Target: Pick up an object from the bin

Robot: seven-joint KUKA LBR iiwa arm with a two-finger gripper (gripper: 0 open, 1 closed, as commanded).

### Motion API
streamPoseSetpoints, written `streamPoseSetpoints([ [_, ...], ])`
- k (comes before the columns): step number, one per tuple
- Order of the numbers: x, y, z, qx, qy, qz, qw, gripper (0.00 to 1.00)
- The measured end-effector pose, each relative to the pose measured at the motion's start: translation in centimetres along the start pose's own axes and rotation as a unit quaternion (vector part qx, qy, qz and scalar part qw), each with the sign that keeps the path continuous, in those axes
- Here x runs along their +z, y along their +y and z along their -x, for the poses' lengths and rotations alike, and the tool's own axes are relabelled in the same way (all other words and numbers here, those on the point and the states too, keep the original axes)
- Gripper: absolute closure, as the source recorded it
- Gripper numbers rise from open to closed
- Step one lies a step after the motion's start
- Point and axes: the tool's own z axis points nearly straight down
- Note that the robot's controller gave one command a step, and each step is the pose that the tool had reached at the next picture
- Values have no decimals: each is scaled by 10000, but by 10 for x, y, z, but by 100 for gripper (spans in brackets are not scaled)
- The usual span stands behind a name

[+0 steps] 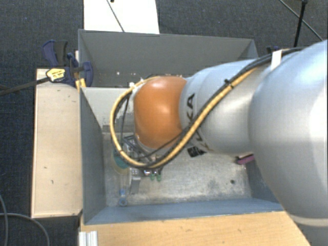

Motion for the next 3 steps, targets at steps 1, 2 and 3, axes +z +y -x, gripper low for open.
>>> streamPoseSetpoints([
  [1, 86, -39, 38, -52, 8, -24, 10000, 0],
  [2, 82, -35, 38, -48, -13, 0, 10000, 100],
  [3, 82, -35, 37, -36, -7, -1, 10000, 0],
])
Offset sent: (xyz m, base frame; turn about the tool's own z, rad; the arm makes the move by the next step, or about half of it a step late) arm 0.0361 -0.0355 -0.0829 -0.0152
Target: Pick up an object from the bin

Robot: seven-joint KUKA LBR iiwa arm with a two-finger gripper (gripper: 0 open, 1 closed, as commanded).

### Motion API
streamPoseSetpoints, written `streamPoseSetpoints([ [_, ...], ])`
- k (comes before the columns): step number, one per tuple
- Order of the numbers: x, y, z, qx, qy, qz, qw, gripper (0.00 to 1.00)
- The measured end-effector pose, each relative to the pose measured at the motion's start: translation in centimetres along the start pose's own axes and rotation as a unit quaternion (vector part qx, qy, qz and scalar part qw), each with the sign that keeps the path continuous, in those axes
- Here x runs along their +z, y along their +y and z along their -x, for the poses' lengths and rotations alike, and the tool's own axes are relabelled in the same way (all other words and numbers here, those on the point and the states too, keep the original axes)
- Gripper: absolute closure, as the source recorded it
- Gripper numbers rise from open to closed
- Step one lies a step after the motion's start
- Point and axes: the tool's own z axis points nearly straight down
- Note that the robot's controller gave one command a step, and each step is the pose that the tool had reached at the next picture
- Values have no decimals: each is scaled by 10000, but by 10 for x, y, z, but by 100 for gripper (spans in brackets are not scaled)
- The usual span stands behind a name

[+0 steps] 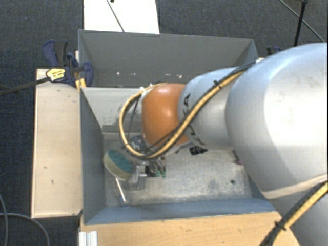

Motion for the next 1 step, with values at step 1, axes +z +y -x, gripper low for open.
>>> streamPoseSetpoints([
  [1, 0, -63, 4, -1057, 17, -19, 9944, 0],
])
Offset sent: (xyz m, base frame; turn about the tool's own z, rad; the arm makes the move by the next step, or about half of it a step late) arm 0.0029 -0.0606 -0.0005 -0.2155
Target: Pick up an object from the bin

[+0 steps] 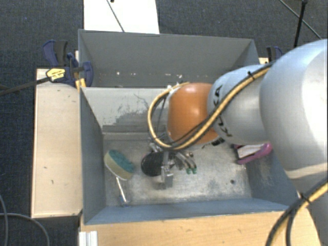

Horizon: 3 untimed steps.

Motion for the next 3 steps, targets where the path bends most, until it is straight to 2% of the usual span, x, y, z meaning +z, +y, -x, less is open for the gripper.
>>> streamPoseSetpoints([
  [1, 1, 3, 0, 11, 7, 15, 10000, 100],
  [2, -114, -7, -4, 233, -50, 16, 9997, 100],
  [3, -186, 13, 15, -1453, -52, 10, 9894, 100],
])
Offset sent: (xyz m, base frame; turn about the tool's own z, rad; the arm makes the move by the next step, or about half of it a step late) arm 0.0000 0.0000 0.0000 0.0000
